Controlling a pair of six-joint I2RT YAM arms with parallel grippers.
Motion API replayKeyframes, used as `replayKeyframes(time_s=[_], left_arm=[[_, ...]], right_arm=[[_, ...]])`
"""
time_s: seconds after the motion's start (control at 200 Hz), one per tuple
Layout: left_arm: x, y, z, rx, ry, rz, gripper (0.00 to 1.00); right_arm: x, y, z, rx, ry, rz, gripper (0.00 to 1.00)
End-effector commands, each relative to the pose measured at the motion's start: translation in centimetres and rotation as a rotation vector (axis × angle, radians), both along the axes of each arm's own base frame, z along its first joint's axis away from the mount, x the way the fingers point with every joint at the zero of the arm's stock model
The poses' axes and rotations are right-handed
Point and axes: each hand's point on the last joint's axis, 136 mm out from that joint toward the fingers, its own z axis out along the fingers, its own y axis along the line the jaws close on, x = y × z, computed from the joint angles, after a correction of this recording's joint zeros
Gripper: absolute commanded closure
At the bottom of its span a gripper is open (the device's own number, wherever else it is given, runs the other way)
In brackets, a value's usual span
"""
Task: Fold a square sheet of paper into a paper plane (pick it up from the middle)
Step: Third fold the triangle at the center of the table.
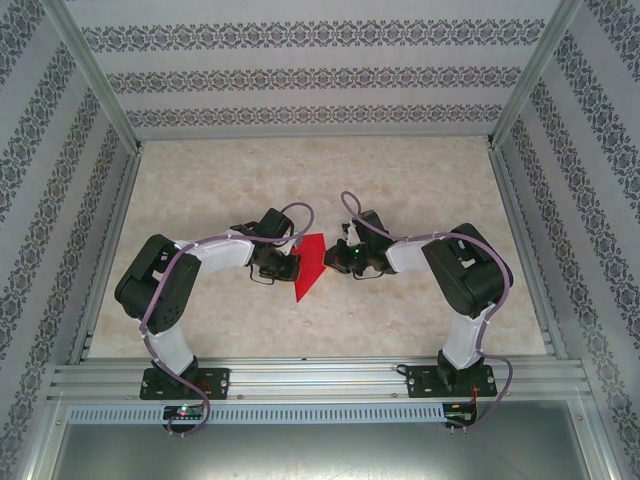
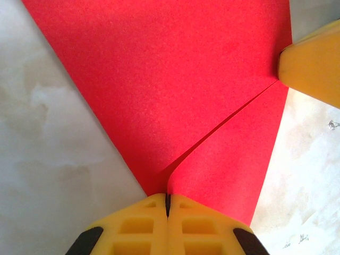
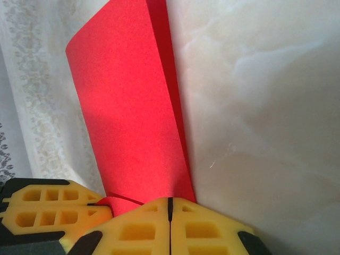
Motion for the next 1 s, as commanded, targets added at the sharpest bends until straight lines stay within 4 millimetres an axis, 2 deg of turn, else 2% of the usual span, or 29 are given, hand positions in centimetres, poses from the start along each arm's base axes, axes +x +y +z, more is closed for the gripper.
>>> replayKeyframes(time_s=[0.0,0.1,0.17,0.42,0.52,0.719,0.994], left_arm=[[-1.2,1.2,-1.6,0.062,0.064,-0.004,0.98],[-1.2,1.2,-1.6,0.06,0.064,-0.004,0.98],[-1.1,1.2,-1.5,0.06,0.061,-0.003,0.98],[-1.2,1.1,-1.5,0.052,0.062,-0.007,0.97],[-1.2,1.0,-1.5,0.05,0.062,-0.009,0.97],[-0.9,0.9,-1.1,0.046,0.049,-0.015,0.97],[0.2,0.6,0.4,0.042,-0.011,-0.03,0.97]], right_arm=[[0.4,0.1,2.4,-0.03,-0.07,0.024,0.91],[0.4,1.2,5.0,0.008,-0.121,0.062,0.91],[0.7,1.5,5.2,-0.009,-0.12,0.067,0.91],[2.5,2.0,1.8,-0.202,-0.078,0.12,0.91],[2.5,2.5,0.5,-0.245,-0.053,0.17,0.91],[1.7,2.2,-1.7,-0.328,-0.011,0.236,0.92],[1.3,2.2,-2.1,-0.337,-0.009,0.258,0.93]])
